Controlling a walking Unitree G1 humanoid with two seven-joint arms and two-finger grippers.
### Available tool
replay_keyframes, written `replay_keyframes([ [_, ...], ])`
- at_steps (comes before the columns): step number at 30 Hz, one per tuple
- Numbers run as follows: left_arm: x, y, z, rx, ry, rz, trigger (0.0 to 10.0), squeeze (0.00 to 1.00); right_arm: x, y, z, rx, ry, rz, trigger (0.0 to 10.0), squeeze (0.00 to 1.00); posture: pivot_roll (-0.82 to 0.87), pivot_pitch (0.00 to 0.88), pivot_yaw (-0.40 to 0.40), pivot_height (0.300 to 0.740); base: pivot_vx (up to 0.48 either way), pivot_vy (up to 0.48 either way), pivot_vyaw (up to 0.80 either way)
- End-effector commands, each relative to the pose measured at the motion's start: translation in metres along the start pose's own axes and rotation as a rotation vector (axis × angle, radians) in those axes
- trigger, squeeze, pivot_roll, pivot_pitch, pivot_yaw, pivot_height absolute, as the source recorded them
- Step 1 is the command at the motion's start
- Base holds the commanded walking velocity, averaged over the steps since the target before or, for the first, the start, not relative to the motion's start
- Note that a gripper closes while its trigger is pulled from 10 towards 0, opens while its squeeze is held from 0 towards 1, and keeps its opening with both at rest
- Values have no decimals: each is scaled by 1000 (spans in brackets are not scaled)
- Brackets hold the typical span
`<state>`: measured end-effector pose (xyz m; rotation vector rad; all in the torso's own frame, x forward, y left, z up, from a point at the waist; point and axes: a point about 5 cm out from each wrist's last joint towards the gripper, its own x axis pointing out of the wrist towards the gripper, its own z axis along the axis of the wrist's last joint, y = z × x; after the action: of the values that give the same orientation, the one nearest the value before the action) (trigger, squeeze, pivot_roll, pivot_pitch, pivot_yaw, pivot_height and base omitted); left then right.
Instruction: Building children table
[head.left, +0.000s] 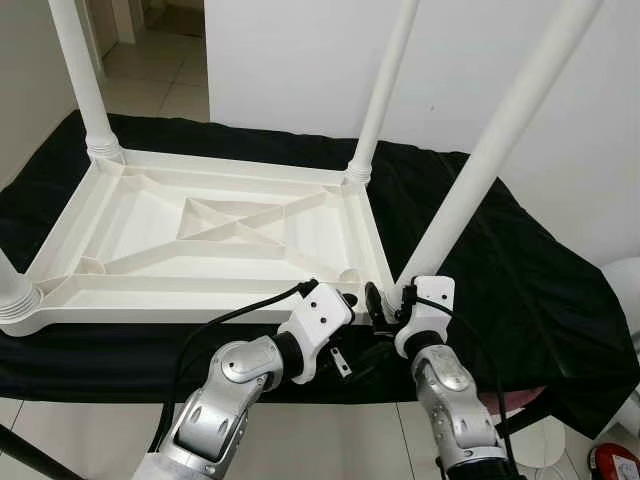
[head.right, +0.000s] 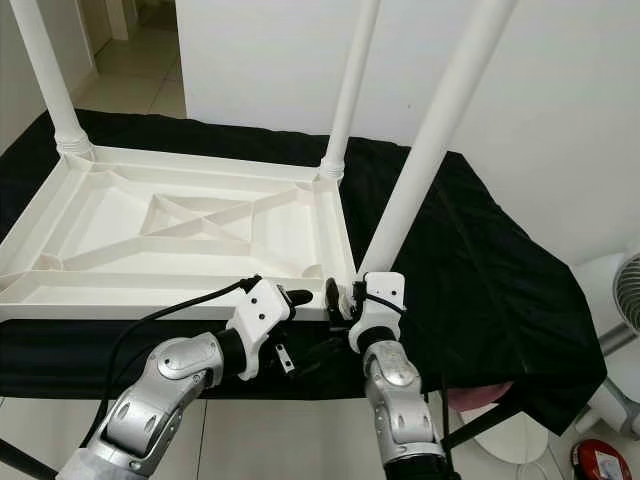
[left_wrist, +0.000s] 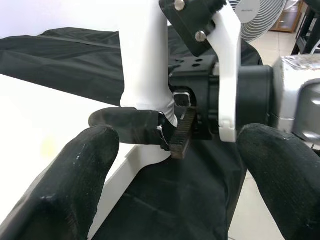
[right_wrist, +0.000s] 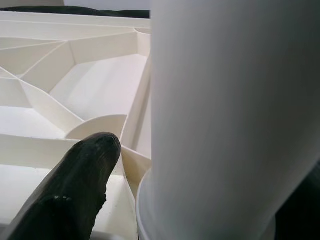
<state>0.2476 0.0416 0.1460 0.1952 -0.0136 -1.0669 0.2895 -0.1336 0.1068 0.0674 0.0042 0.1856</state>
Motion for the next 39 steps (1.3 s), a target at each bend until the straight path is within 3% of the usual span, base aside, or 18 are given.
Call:
replay_keyframes([
  [1, 1, 4, 0, 6, -1, 99, 10000, 0, 2, 1, -1, 5, -5, 35, 10000, 0, 20, 0, -142, 740, 0, 0, 0],
  [4, 1, 4, 1, 7, 0, 100, 10000, 0, 3, -4, 0, 0, -1, 56, 10000, 0, 20, 0, -141, 740, 0, 0, 0],
  [6, 0, 5, 1, 7, 0, 102, 10000, 0, 3, -14, 0, -49, 27, 131, 10000, 0, 22, 0, -142, 740, 0, 0, 0],
  [10, -2, 5, 1, 10, 1, 107, 10000, 0, -5, -18, -4, -85, 66, 228, 10000, 0, 24, 0, -147, 740, 0, 0, 0],
  [12, -4, 6, 1, 12, 1, 114, 10000, 0, -15, -15, -9, -99, 98, 315, 10000, 0, 24, 0, -147, 740, 0, 0, 0],
  [21, -12, 11, 0, 27, 11, 138, 10000, 0, -34, 3, -21, -63, 143, 426, 10000, 0, 24, 0, -155, 740, 0, 0, 0],
  [30, -19, 16, -1, 63, 20, 136, 10000, 0, -39, 14, -21, -52, 132, 482, 10000, 0, 21, 0, -149, 740, 0, 0, 0],
  [34, -26, 10, -4, 57, 36, 61, 10000, 0, -39, -9, -9, -37, 72, 437, 10000, 0, 16, 0, -138, 740, 0, 0, 0],
  [36, -26, 10, -4, 57, 36, 61, 10000, 0, -39, -9, -9, -37, 72, 437, 10000, 0, 16, 0, -138, 740, 0, 0, 0],
  [39, -28, 1, -5, 22, 37, 0, 10000, 0, -39, -22, 2, -33, 28, 442, 10000, 0, 10, 0, -132, 740, 0, 0, 0],
])
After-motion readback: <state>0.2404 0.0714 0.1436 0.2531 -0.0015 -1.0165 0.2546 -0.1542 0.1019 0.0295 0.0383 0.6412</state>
